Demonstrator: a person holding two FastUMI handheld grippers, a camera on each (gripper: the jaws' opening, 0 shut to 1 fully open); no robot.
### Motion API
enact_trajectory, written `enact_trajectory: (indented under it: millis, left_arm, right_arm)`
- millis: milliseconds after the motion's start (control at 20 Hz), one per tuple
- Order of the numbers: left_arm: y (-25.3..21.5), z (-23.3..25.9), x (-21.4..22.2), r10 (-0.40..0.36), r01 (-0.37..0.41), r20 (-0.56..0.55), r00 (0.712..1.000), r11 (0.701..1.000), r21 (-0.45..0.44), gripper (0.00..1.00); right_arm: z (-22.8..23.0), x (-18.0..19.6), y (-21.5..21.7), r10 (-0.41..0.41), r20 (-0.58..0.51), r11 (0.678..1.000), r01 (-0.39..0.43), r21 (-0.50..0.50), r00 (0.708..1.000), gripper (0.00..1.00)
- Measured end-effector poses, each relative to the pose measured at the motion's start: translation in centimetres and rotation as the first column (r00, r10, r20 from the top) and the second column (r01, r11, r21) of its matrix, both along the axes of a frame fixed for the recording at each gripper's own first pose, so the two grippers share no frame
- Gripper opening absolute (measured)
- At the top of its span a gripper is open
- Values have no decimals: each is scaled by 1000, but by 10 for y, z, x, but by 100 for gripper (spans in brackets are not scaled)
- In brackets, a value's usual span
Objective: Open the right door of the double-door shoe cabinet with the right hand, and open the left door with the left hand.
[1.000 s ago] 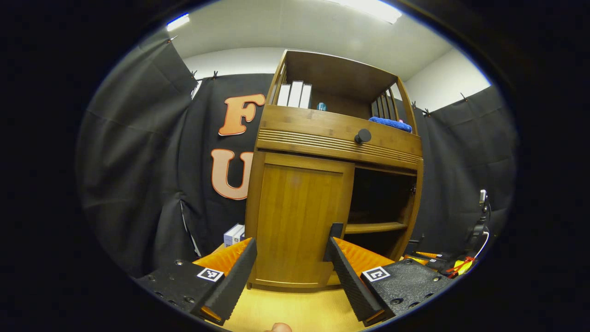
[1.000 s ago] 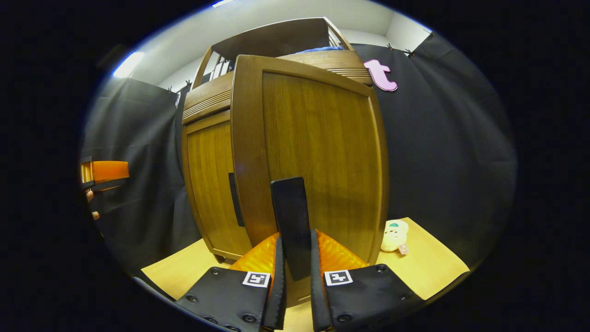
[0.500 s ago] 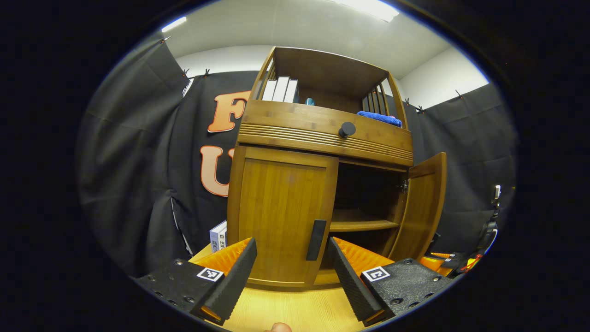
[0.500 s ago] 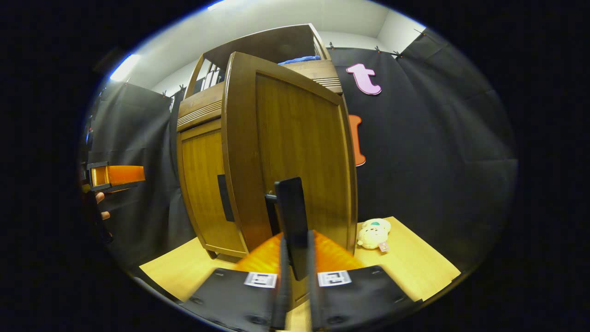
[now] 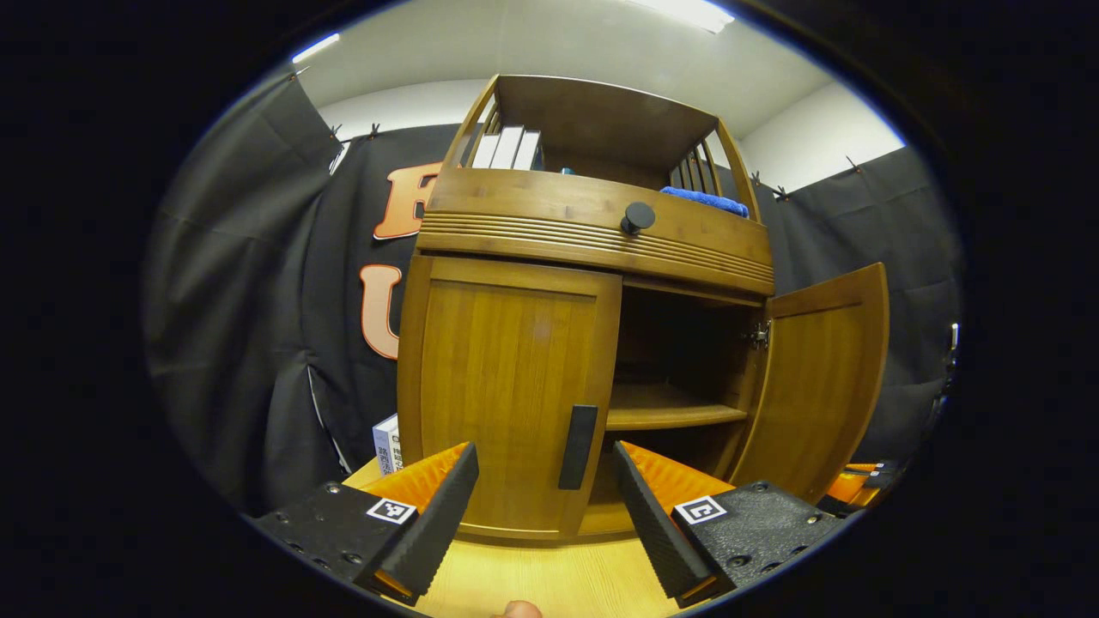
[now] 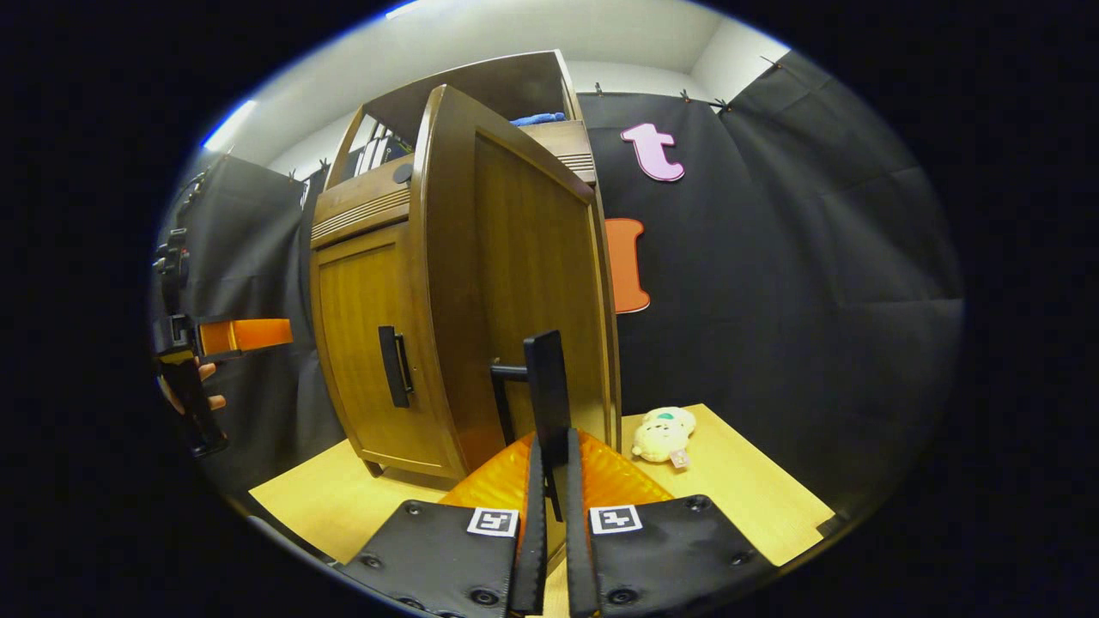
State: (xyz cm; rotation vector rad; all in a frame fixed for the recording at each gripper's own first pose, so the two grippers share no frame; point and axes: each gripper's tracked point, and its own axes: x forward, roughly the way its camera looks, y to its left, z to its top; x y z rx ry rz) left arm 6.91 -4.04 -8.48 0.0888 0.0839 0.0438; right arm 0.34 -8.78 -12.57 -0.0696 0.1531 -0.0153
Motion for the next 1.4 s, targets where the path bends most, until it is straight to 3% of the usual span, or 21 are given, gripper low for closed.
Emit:
enact_trajectory:
  millis: [50,150,300,350,400,450,500,600,650,850,950,1400]
  left_arm:
    - [-2,-2,4,0,0,1,1000,1000,2,92]
    - [-7,-4,11,0,0,7,1000,1000,8,92]
    - [-16,-9,26,-5,4,16,1000,1000,5,92]
    - [-19,-13,32,-7,7,15,1000,1000,4,92]
    - [-22,-16,39,-8,8,11,1000,1000,7,92]
    - [-24,-21,45,-8,8,6,1000,1000,12,92]
    - [-25,-26,53,1,-1,-3,1000,1000,15,95]
    - [-29,-36,63,5,-5,-19,1000,1000,7,92]
    - [-32,-42,71,5,-5,-27,1000,1000,2,92]
    - [-31,-60,92,33,-33,-39,999,999,8,92]
    - [-33,-65,100,31,-31,-41,999,999,13,95]
    - [-26,-78,136,38,-37,-24,999,998,46,92]
  right_arm:
    - [1,-3,-7,-10,3,1000,10,1,1000,17]
    - [4,-5,-19,-22,12,1000,22,-6,1000,7]
    - [9,-7,-38,-40,16,999,40,-4,999,16]
    - [10,-10,-44,-45,16,999,46,-2,999,11]
    - [11,-13,-48,-48,18,999,48,-1,999,16]
    - [13,-16,-53,-51,21,999,51,-1,998,11]
    - [13,-18,-59,-59,26,998,59,-6,998,11]
    - [13,-23,-74,-91,37,995,92,-37,995,16]
    - [15,-25,-83,-113,47,992,115,-53,992,11]
    - [29,-39,-116,-180,86,980,186,-70,980,8]
    - [32,-44,-116,-162,79,986,166,-33,984,8]
    - [40,-50,-114,-154,90,988,154,11,984,9]
